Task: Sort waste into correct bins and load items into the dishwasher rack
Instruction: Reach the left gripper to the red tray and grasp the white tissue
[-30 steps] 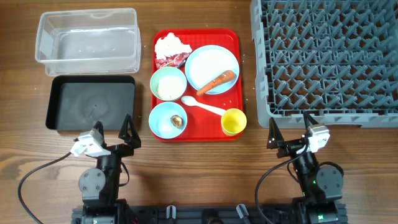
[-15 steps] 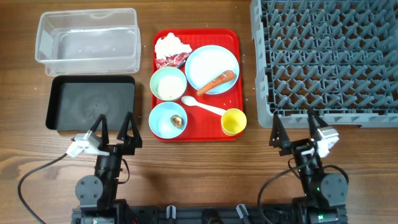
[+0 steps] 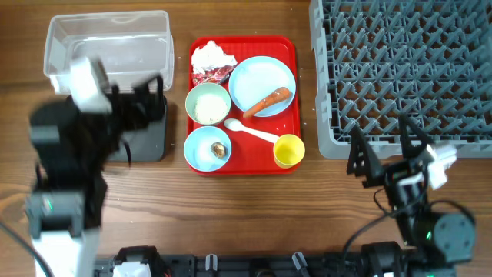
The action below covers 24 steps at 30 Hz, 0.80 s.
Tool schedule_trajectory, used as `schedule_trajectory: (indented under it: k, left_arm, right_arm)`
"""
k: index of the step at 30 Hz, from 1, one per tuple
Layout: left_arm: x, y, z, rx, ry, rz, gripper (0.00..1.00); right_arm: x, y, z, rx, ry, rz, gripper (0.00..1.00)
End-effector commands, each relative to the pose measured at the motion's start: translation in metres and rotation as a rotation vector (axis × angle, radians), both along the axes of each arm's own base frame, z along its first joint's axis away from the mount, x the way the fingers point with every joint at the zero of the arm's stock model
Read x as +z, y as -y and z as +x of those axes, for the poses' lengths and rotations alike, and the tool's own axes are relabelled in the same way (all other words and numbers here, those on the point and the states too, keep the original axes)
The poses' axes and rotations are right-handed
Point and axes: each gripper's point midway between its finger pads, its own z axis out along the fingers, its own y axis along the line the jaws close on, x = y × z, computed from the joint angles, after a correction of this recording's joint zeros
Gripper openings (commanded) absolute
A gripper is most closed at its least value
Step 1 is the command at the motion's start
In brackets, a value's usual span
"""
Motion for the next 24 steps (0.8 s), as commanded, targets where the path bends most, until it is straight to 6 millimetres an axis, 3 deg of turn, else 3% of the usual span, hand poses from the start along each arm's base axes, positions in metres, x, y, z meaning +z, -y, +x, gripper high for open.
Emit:
schedule_trajectory:
  k: [1,3,5,6,10,12,16,18,20,24]
  left_arm:
    - [0.038,0.011,0.043,-0.056,-0.055,0.112,1.0]
    - [0.041,0.02,0.073,-0.053,-0.133,0.143,1.0]
    - [0.035,0.042,0.1,-0.123,-0.203,0.194,1.0]
    - [0.027,0.055,0.115,-0.174,-0.24,0.245,1.0]
    - [-0.023,0.075,0.159,-0.174,-0.386,0.342,1.0]
    - [-0.062,0.089,0.18,-0.203,-0.44,0.369,1.0]
    - [-0.149,0.115,0.214,-0.265,-0.548,0.363,1.0]
    - [-0.176,0.119,0.219,-0.284,-0.587,0.355,1.0]
    - [-0.195,0.121,0.225,-0.285,-0.603,0.359,1.0]
    - [-0.23,0.119,0.239,-0.271,-0.624,0.37,1.0]
  right_arm:
    - [0.034,-0.006,0.024,0.021,-0.081,-0.045,1.0]
    - [0.04,-0.009,0.041,0.026,-0.169,-0.069,1.0]
    - [0.038,-0.011,0.063,0.028,-0.273,-0.142,1.0]
    - [0.035,-0.012,0.078,0.034,-0.349,-0.185,1.0]
    - [0.018,-0.019,0.116,0.069,-0.533,-0.23,1.0]
    - [0.001,-0.021,0.136,0.079,-0.614,-0.235,1.0]
    - [-0.072,-0.024,0.167,0.098,-0.827,-0.251,1.0]
    - [-0.102,-0.031,0.171,0.144,-0.916,-0.24,1.0]
    - [-0.12,-0.039,0.172,0.196,-0.967,-0.224,1.0]
    - [-0.139,-0.05,0.173,0.266,-1.021,-0.196,0.95]
